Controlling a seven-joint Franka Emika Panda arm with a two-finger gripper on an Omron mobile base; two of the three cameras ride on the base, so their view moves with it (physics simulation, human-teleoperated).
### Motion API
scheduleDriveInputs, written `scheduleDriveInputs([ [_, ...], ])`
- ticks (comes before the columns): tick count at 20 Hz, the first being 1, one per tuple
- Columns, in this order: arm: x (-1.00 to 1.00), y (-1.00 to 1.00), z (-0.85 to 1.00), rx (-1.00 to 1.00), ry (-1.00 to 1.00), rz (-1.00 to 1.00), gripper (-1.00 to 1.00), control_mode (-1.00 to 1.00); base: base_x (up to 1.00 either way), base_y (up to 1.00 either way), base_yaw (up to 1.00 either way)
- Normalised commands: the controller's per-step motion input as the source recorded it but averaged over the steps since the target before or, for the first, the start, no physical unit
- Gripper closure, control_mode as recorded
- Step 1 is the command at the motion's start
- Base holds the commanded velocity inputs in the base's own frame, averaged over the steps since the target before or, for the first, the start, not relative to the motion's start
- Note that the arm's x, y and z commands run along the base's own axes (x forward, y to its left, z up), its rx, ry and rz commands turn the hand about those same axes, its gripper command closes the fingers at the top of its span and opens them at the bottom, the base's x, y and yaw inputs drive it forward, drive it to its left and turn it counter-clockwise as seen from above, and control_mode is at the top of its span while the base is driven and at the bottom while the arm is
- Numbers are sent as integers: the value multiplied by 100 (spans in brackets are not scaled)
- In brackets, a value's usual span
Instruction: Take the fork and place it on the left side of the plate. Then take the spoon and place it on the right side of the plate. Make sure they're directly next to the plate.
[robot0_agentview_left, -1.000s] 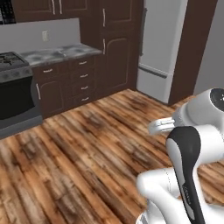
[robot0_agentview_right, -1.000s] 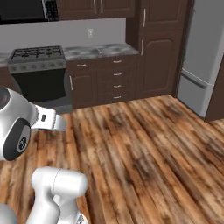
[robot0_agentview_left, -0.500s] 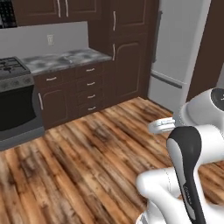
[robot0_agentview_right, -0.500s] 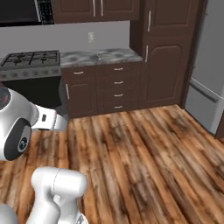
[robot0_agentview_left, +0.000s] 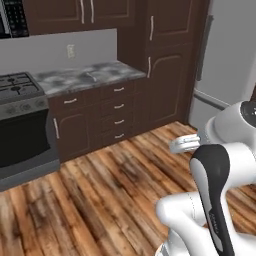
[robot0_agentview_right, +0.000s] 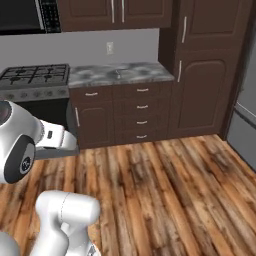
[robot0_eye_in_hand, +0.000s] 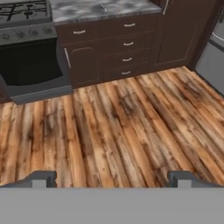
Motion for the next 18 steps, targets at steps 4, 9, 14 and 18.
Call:
scheduleDriveInputs([
  [4,0,0,0,0,0,0,-100,100,100,-13,19],
  [9,0,0,0,0,0,0,-100,100,100,-18,22],
  [14,0,0,0,0,0,0,-100,100,100,-30,23],
  [18,0,0,0,0,0,0,-100,100,100,-37,25],
])
